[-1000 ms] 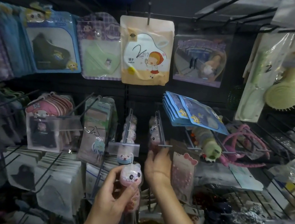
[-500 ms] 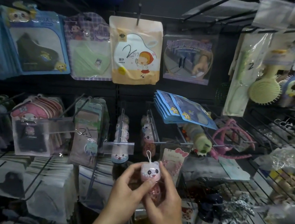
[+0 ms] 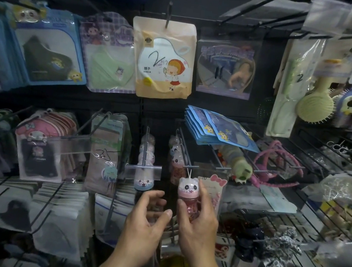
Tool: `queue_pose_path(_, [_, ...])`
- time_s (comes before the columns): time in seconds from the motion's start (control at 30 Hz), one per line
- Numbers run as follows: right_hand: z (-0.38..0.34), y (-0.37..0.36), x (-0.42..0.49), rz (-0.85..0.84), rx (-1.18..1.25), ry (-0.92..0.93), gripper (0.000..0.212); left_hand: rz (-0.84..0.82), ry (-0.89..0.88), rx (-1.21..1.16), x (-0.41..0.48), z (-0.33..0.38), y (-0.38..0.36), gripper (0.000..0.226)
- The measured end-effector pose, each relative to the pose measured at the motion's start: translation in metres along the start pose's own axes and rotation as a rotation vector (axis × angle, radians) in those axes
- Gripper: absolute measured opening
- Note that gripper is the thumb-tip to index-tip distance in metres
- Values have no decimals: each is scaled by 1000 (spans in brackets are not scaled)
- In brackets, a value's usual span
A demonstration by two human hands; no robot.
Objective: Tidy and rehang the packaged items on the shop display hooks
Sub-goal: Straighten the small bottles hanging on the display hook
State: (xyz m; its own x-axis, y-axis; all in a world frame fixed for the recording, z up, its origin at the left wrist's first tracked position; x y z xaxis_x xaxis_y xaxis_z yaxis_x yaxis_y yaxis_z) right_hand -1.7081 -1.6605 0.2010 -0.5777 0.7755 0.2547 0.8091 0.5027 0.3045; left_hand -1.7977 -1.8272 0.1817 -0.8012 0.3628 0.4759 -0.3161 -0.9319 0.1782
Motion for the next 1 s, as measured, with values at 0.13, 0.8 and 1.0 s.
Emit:
queue_pose_path(0.13, [-1, -3, 0, -17, 29, 22, 70, 16, 2, -1, 2, -2, 4, 39])
queue_pose_path(0.8, [7, -56, 55, -167, -285, -134, 62, -18, 24, 31, 14, -3, 8, 23])
queue_pose_path(1.0, [8, -72, 75, -202, -409, -182, 54, -58, 7, 163, 15, 2, 16, 24])
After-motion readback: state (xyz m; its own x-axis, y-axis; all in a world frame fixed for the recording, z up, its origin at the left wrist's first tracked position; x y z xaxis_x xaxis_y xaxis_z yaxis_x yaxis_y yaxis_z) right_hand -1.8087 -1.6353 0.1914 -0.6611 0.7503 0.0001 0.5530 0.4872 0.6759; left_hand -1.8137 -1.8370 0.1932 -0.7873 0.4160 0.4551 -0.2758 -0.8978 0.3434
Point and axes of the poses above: each hand's wrist, its own x-axis towards the middle knuckle, its own y-axis out of the back of the hand, z = x × y, the point moved 10 cm from there along x, towards the middle knuckle, and after that the axes turned 15 degrees about -y, right-handed, at the moved point
